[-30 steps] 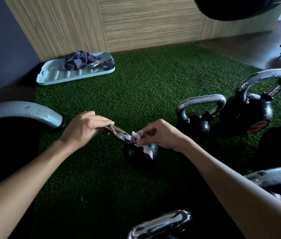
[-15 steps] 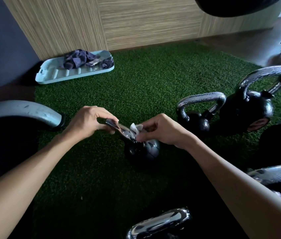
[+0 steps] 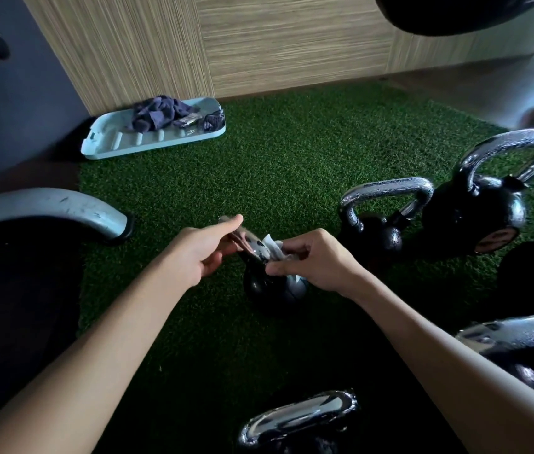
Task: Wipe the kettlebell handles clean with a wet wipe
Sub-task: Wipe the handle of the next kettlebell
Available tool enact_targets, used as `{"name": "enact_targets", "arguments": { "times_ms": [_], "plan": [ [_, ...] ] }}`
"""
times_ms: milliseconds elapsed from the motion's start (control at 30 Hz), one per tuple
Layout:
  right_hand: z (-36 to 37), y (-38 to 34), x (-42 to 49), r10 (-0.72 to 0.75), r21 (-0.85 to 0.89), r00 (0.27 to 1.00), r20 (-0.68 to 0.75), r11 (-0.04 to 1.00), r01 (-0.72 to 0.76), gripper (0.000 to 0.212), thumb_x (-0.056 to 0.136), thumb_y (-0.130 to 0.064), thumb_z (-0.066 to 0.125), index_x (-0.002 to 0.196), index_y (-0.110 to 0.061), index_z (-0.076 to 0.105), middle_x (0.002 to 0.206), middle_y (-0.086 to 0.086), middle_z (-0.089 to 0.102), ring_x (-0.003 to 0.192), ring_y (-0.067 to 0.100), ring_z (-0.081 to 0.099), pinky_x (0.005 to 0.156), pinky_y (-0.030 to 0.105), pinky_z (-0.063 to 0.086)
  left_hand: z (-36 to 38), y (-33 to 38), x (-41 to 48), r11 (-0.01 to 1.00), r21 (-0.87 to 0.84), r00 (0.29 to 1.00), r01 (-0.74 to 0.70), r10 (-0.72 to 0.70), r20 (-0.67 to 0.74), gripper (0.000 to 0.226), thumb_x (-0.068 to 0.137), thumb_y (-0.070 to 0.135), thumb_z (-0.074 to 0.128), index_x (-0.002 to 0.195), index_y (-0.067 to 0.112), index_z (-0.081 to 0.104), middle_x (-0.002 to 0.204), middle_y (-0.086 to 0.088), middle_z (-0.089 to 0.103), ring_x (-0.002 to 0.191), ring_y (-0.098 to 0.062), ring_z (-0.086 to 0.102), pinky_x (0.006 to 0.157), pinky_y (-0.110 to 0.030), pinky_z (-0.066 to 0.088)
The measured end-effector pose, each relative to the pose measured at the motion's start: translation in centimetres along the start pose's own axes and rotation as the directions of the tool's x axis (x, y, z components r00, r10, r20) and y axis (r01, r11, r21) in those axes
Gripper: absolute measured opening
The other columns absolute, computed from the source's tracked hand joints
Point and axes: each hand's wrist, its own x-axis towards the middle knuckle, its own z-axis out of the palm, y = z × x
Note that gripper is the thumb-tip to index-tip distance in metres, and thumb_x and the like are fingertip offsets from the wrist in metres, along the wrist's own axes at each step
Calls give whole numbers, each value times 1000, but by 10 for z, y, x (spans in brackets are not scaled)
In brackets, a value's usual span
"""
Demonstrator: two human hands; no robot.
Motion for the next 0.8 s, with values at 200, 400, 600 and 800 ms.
{"name": "enact_targets", "arguments": {
  "times_ms": [200, 400, 600, 800],
  "plan": [
    [19, -8, -4, -141, -199, 982, 128, 966, 165, 26, 90, -36, 73, 116, -32, 76, 79, -6, 73, 67, 6, 64, 68, 26, 48, -26, -3, 1, 993, 23, 993, 115, -115, -33, 25, 74, 33, 85, 87, 15, 72, 76, 6, 60, 59, -1, 44, 38, -11, 35],
    [31, -21, 9, -131, -59, 991, 30, 989, 132, 22, 81, -21, 85, 102, -21, 82, 85, -10, 79, 63, -15, 60, 60, 7, 40, -43, -19, -7, 997, 51, 998, 59, -60, 21, 54, 54, 47, 87, 99, 18, 78, 89, 0, 60, 67, -9, 41, 74, -23, 47],
    [25, -33, 27, -65, 97, 996, 68, 994, 58, 23, 75, -23, 90, 96, -16, 83, 49, -25, 60, 42, -7, 48, 44, 7, 29, -40, -16, -10, 995, 78, 990, 69, -78, 121, 16, 77, 36, 77, 75, 20, 79, 54, 11, 55, 60, -8, 28, 53, -29, 18],
    [33, -23, 44, -10, 118, 999, 50, 993, 4, 19, 70, -33, 92, 86, -29, 82, 73, -11, 76, 59, -2, 57, 57, 19, 41, -51, -18, 2, 991, 117, 982, 60, -79, 169, 43, 48, 46, 88, 83, 22, 83, 89, 0, 59, 57, -6, 28, 44, -21, 20]
  ]
}}
